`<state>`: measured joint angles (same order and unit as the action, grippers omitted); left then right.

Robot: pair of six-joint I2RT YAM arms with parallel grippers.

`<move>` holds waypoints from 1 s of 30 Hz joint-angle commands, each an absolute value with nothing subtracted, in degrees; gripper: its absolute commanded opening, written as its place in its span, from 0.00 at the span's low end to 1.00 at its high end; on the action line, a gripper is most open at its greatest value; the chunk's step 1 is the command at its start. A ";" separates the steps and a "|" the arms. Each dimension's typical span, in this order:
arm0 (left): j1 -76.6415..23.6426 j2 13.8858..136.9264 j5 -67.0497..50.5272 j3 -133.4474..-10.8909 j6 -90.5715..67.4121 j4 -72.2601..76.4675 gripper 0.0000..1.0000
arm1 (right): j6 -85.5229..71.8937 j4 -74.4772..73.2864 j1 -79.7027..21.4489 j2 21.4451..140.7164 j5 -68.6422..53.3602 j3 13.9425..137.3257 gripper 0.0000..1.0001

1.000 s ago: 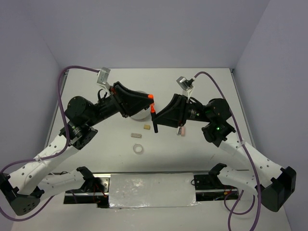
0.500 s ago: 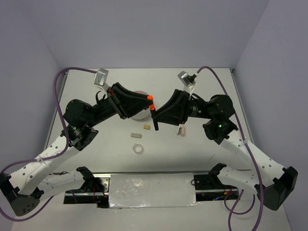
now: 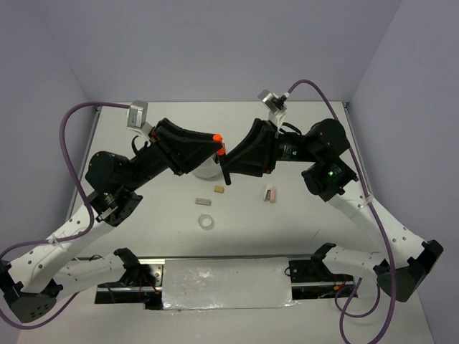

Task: Sort the stationery into containers
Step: Close the pen cap on the pen.

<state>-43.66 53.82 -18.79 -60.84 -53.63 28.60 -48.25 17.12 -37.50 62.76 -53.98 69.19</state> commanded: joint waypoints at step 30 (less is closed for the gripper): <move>-45.18 59.76 -6.77 -80.51 -34.28 -7.47 0.66 | -7.38 -24.96 -55.10 64.60 -1.50 89.47 0.00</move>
